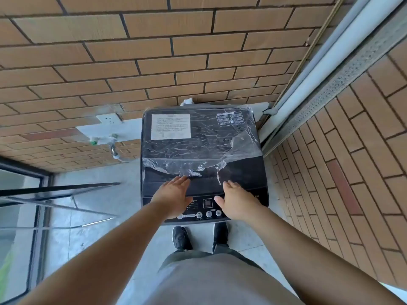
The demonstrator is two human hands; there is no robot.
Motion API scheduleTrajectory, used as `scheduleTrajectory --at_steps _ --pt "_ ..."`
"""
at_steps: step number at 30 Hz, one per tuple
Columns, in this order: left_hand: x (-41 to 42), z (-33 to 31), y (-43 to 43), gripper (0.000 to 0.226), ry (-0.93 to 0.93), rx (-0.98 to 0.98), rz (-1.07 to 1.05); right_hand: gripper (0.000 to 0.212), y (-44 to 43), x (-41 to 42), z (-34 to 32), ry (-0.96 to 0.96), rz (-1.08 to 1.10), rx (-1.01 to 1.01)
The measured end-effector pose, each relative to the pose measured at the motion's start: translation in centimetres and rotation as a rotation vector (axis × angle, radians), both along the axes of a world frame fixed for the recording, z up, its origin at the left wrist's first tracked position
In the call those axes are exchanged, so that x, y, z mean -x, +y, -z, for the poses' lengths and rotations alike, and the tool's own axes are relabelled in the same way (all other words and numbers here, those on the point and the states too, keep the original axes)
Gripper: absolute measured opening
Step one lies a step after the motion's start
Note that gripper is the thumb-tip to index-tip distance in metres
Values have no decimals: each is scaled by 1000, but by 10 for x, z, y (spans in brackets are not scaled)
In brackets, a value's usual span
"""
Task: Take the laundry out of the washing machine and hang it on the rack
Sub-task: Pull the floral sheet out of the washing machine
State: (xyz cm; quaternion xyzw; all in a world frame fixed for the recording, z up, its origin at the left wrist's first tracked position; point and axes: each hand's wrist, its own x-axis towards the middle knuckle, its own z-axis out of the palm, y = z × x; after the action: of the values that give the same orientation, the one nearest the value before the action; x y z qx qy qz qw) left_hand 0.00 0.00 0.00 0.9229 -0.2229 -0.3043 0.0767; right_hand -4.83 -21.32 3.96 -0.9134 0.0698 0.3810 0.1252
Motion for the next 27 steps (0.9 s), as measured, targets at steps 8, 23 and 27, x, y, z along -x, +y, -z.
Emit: scheduleTrajectory --at_steps 8,23,27 --pt "6 11 -5 71 -17 -28 -54 72 -16 -13 8 -1 -17 28" --pt "-3 -21 -14 51 -68 13 -75 71 -22 -16 10 -112 -181 -3" --pt "-6 -46 -11 49 -159 38 -21 65 -25 -9 0 -356 -187 -6"
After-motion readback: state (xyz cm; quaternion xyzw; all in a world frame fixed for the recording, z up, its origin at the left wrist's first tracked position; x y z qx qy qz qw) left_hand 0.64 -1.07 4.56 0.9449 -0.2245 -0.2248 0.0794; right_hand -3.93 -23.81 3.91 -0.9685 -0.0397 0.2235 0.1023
